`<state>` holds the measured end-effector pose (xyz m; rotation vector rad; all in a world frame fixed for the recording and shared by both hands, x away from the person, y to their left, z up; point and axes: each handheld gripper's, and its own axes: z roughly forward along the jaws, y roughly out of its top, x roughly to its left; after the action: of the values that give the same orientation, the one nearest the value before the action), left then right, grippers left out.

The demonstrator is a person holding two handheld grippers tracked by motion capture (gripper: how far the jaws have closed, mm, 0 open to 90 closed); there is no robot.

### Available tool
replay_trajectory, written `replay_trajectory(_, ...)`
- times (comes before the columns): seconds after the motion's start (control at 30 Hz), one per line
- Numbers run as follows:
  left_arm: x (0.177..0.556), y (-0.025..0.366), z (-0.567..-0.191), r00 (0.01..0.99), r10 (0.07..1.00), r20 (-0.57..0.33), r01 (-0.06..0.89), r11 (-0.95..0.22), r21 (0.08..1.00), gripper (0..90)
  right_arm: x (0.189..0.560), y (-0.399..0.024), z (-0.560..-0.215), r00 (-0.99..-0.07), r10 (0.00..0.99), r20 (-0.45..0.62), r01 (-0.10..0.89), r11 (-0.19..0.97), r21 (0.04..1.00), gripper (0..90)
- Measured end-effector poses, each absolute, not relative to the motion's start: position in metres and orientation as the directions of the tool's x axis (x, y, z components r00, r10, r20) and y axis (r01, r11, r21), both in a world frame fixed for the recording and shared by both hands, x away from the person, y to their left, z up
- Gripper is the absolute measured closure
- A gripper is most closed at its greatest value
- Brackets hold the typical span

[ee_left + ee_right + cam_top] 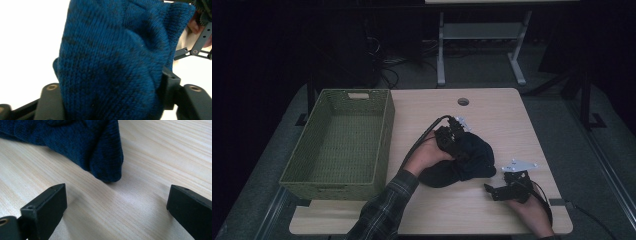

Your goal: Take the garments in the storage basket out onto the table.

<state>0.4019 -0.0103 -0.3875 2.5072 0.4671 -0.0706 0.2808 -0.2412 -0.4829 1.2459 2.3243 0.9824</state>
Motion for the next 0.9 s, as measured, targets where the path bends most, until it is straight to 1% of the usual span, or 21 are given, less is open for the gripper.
replay_trajectory(0.07,0.402,-0.008,-0.383,0.939,0.317,-0.135,0.338,-0.774,0.536,31.0,0.281,-0.241,-0.483,-0.565,0.824,0.036,0.6,0.381,0.704,2.6)
replay_trajectory(0.1,0.402,-0.006,-0.378,0.941,0.318,-0.112,0.326,-0.775,0.541,28.9,0.281,-0.241,-0.483,-0.565,0.824,0.036,0.6,0.381,0.704,2.6)
replay_trajectory(0.2,0.403,-0.002,-0.372,0.94,0.325,-0.101,0.326,-0.772,0.545,27.5,0.281,-0.241,-0.483,-0.565,0.824,0.035,0.599,0.381,0.704,2.6)
replay_trajectory(0.23,0.402,0.001,-0.368,0.939,0.333,-0.091,0.326,-0.769,0.55,25.5,0.281,-0.241,-0.483,-0.565,0.824,0.035,0.599,0.381,0.704,2.6)
replay_trajectory(0.47,0.401,0.016,-0.348,0.93,0.363,-0.058,0.326,-0.741,0.587,23.7,0.281,-0.241,-0.483,-0.566,0.824,0.033,0.598,0.383,0.704,2.6)
replay_trajectory(0.67,0.392,0.03,-0.334,0.919,0.391,-0.05,0.341,-0.725,0.598,24.9,0.281,-0.241,-0.483,-0.566,0.824,0.034,0.598,0.381,0.705,2.6)
replay_trajectory(0.77,0.381,0.038,-0.329,0.921,0.387,-0.054,0.338,-0.721,0.605,33.5,0.281,-0.241,-0.483,-0.566,0.824,0.034,0.598,0.381,0.705,2.6)
replay_trajectory(0.8,0.379,0.04,-0.328,0.922,0.384,-0.053,0.335,-0.721,0.606,37.8,0.281,-0.241,-0.483,-0.566,0.824,0.034,0.598,0.381,0.705,2.6)
replay_trajectory(0.83,0.372,0.045,-0.328,0.921,0.384,-0.069,0.341,-0.707,0.62,44.6,0.281,-0.241,-0.483,-0.565,0.824,0.035,0.599,0.381,0.705,2.6)
replay_trajectory(0.9,0.369,0.048,-0.327,0.924,0.377,-0.07,0.337,-0.712,0.616,54.3,0.281,-0.241,-0.483,-0.566,0.824,0.034,0.598,0.381,0.705,2.6)
